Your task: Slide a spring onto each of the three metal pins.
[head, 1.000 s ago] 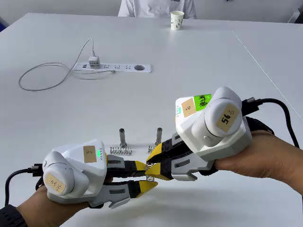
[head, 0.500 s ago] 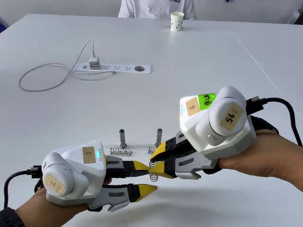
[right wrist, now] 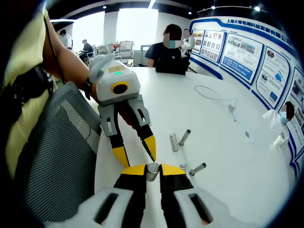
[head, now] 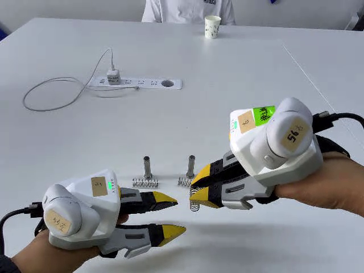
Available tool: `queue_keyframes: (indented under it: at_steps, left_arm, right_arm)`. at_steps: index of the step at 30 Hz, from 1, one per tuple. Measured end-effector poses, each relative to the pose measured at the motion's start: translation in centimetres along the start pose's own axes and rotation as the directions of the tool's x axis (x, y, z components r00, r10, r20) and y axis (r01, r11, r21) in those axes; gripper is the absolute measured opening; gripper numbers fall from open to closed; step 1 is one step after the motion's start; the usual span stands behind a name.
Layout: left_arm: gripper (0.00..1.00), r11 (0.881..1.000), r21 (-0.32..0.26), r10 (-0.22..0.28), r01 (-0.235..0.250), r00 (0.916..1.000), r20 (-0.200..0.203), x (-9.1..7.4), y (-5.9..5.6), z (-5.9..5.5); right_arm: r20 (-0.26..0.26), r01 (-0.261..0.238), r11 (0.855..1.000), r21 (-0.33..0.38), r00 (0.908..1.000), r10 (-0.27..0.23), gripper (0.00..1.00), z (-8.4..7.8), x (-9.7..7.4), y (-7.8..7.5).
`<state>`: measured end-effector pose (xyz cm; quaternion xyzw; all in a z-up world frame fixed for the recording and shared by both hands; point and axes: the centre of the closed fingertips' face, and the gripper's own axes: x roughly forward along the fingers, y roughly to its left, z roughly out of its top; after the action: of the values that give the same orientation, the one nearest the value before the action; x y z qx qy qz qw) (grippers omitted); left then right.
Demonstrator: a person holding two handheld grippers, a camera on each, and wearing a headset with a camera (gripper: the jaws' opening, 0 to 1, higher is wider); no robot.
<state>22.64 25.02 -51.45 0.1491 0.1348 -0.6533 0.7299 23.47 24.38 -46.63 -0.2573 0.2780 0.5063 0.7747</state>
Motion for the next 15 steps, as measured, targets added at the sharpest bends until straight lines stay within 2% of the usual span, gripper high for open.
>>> queue_keyframes:
  at_steps: [15]
  left_arm:
    - [0.40, 0.997, -0.047, 0.059, -0.060, 0.9982, -0.008, -1.3, 1.2, -0.9]
  right_arm:
    - [-0.005, 0.036, 0.999, 0.017, 0.9993, -0.036, 0.11, -0.8, -1.1, -1.1]
